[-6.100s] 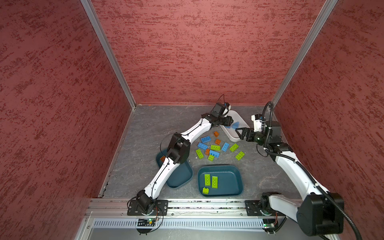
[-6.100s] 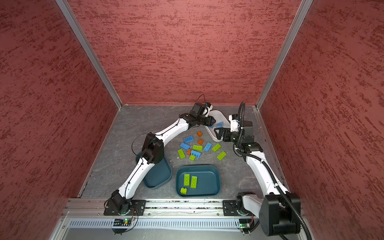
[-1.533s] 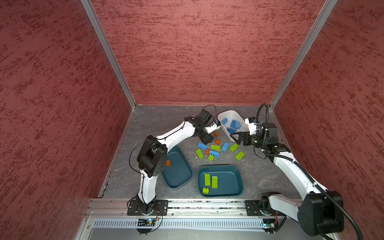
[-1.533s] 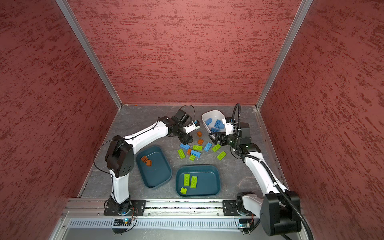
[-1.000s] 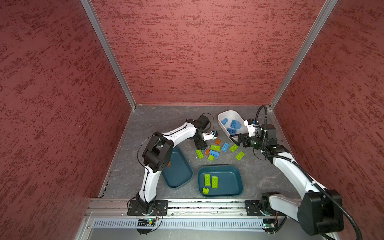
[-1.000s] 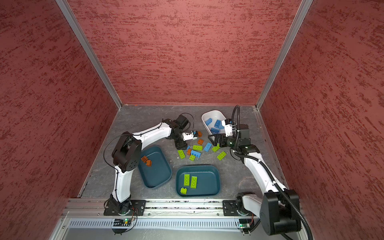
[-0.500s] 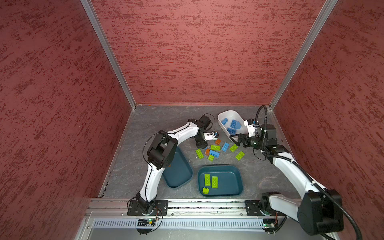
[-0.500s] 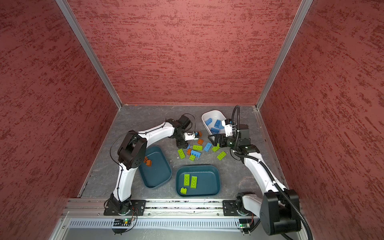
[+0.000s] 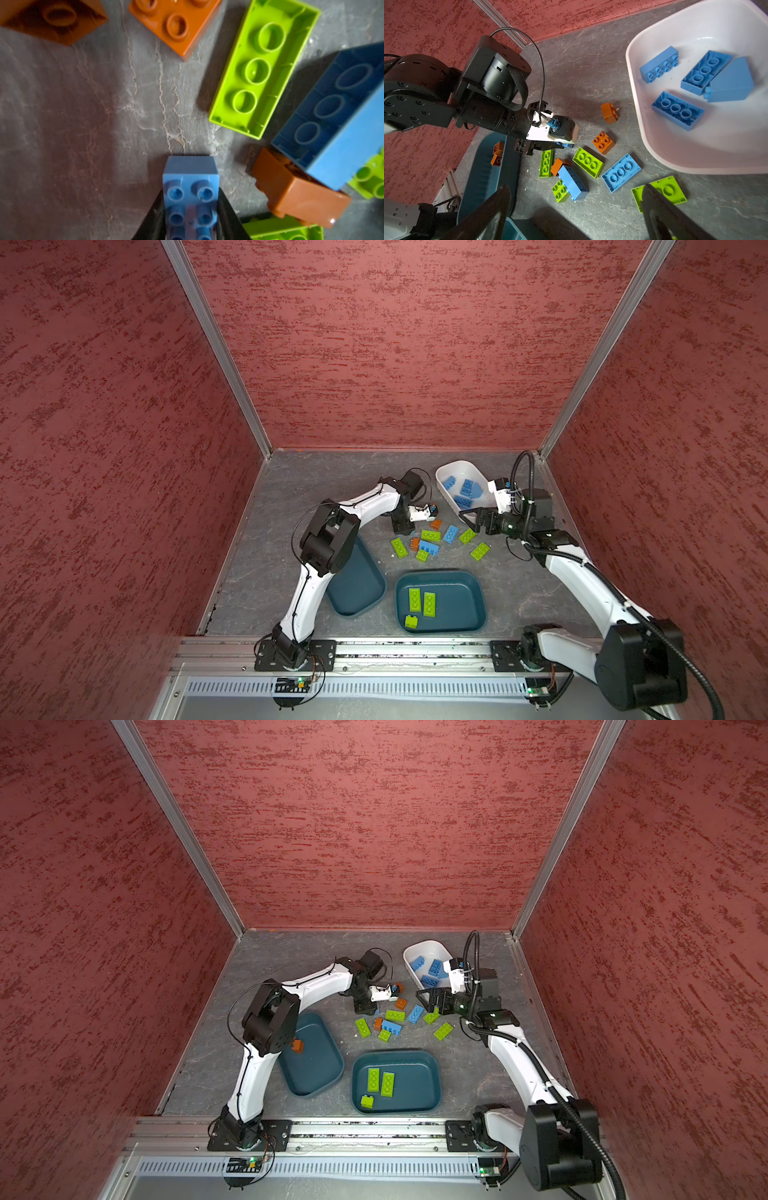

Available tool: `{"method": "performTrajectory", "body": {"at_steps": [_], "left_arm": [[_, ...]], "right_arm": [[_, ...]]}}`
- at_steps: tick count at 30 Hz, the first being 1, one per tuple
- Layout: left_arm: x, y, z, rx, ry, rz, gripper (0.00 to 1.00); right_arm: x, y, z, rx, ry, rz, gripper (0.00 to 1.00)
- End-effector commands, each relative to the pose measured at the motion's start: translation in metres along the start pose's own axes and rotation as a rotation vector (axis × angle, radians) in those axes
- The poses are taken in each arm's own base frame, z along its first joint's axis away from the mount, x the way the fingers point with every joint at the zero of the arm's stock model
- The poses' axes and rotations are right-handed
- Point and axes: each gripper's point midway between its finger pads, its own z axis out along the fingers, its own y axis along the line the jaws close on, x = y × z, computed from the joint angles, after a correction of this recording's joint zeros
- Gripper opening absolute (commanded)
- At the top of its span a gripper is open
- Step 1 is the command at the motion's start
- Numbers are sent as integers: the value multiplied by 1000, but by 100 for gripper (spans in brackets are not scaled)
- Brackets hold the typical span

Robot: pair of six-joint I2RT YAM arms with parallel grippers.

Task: Sort the legos into containers by color
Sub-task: 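Move the left gripper to the pile and grasp a small blue brick, then carry the small blue brick into the white tray and release it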

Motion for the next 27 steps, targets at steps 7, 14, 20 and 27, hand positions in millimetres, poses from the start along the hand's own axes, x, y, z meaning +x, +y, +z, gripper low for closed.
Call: {"method": "performTrajectory", "body": {"at_steps": [7,14,20,27], "left_arm": [[-26,11,-39,-17,-103,-92,31],[-70,31,-81,-48,-264,-212,32],[-122,52,-110,-51,-472,-336,33],[-178,74,-109,-34,-669,-385,33]], "right_arm": [[-6,0,-2,21,-19,-30,99],[-16,-6,-3,63,-52,-22,99],[-28,-14,-9,130,-104,-16,99],[-35,-15,-15,154,-132,-23,99]]}}
